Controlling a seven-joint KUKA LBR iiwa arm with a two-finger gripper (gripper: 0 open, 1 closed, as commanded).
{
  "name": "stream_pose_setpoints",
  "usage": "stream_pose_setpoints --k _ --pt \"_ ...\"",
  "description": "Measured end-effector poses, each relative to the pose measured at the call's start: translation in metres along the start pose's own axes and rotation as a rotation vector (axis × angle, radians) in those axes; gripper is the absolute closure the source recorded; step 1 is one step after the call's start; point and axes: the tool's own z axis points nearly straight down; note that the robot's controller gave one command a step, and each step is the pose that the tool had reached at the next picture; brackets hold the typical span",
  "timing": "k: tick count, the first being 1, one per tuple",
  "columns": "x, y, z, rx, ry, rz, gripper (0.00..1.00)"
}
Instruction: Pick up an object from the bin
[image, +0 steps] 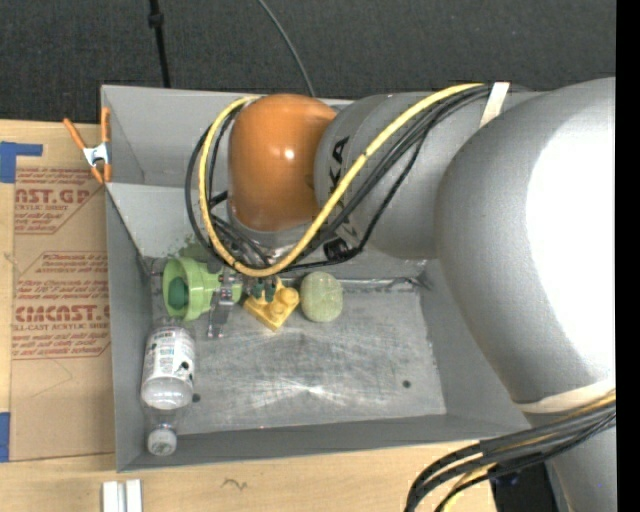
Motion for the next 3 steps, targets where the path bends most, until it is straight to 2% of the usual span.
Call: stream_pose_setpoints --k 1,2,3 --pt "0.007 0.002 0.032 0.002 0.005 0.050 1.00" --pt "0.007 0.003 0.032 0.002 0.005 0.050 1.00" --pt "0.010 0.005 0.015 0.006 0.011 -0.078 1.00"
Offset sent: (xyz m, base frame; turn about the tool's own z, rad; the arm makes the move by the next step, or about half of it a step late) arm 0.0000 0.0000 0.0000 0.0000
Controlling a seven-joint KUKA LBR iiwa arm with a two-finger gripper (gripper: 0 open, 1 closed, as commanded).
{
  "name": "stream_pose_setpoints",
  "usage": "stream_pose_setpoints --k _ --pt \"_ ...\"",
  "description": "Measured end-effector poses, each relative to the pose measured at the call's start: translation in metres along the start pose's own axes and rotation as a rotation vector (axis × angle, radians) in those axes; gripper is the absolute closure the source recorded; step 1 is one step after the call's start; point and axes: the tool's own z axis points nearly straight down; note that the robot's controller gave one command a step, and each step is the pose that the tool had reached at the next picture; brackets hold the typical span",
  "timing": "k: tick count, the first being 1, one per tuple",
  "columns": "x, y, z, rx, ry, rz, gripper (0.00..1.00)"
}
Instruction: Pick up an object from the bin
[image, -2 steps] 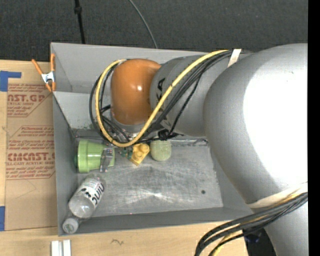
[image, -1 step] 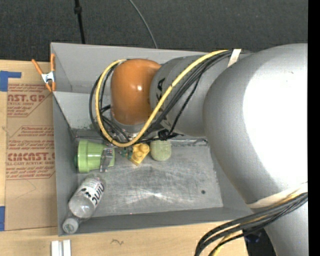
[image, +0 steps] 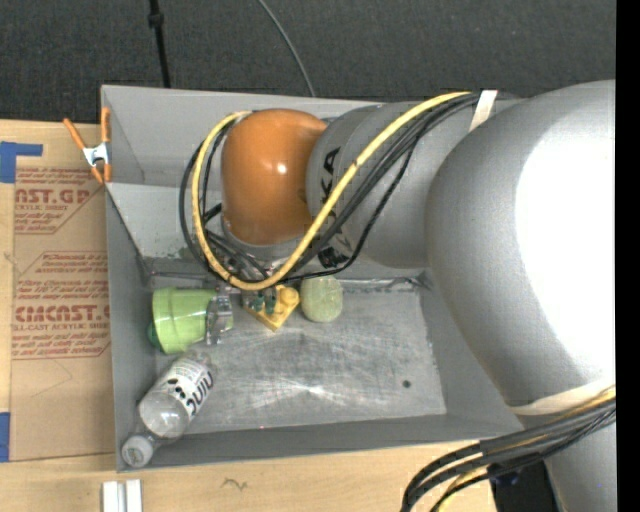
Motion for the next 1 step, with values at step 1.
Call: stream_pose_setpoints --k 1 --pt "0.0094 0.0059 -0.0189 -0.003 -0.009 -0.144 1.00"
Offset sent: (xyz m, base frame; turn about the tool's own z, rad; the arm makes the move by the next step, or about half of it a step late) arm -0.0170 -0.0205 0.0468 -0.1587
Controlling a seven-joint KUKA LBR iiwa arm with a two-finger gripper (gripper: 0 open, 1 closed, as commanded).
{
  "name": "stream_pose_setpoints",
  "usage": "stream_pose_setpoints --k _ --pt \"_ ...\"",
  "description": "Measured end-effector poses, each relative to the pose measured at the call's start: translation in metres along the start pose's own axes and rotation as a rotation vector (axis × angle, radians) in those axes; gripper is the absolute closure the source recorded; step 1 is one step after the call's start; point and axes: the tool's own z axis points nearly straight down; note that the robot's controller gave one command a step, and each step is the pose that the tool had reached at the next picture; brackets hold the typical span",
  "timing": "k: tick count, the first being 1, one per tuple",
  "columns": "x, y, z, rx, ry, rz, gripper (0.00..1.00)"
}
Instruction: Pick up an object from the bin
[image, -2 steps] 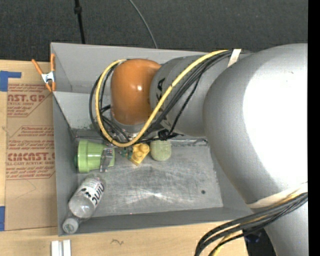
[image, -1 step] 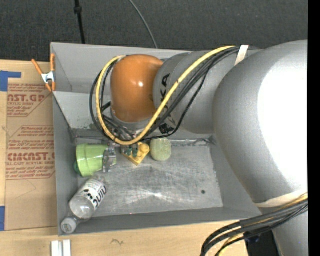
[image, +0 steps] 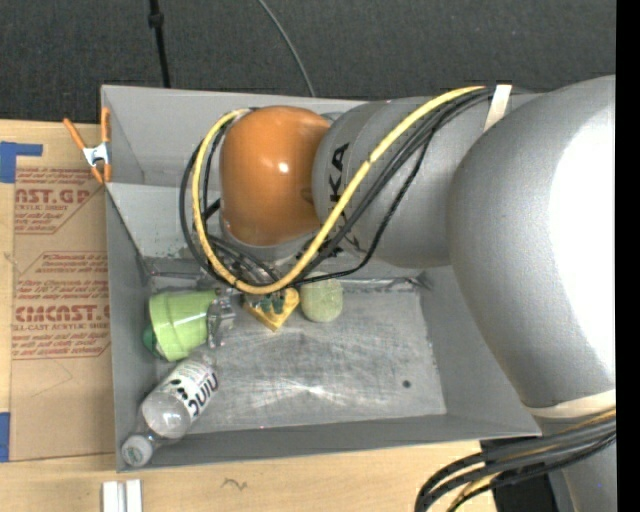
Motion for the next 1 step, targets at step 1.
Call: stream_pose_setpoints --k 1 --pt "0.0050 -0.0071 -0.0079 0.000 0.004 0.220 1.00"
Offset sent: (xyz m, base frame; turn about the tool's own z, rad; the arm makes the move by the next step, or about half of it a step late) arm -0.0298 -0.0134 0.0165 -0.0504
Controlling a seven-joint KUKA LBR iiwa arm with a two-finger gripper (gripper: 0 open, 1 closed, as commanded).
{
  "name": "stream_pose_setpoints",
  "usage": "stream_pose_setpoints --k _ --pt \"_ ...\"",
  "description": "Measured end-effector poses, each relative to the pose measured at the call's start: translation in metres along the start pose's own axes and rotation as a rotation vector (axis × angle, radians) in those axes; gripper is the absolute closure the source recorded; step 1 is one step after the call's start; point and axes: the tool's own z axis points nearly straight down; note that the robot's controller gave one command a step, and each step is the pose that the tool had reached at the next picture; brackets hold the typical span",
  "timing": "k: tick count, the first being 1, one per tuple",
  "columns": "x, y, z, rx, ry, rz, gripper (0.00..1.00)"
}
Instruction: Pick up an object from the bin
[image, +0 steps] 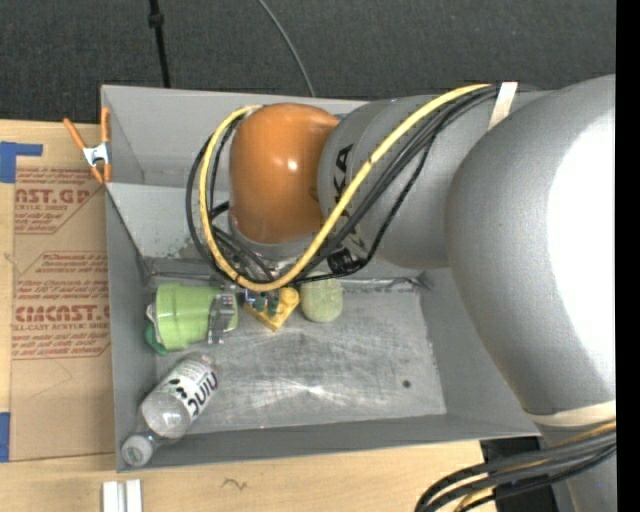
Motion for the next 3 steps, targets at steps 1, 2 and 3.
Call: stream_pose_setpoints --k 1,2,3 --pt "0.012 -0.004 -0.004 0.001 -0.001 -0.106 1.00" --pt "0.020 0.005 0.002 0.008 -0.001 -0.259 1.00" --pt "0.023 0.004 0.003 0.003 0.001 -0.128 1.00"
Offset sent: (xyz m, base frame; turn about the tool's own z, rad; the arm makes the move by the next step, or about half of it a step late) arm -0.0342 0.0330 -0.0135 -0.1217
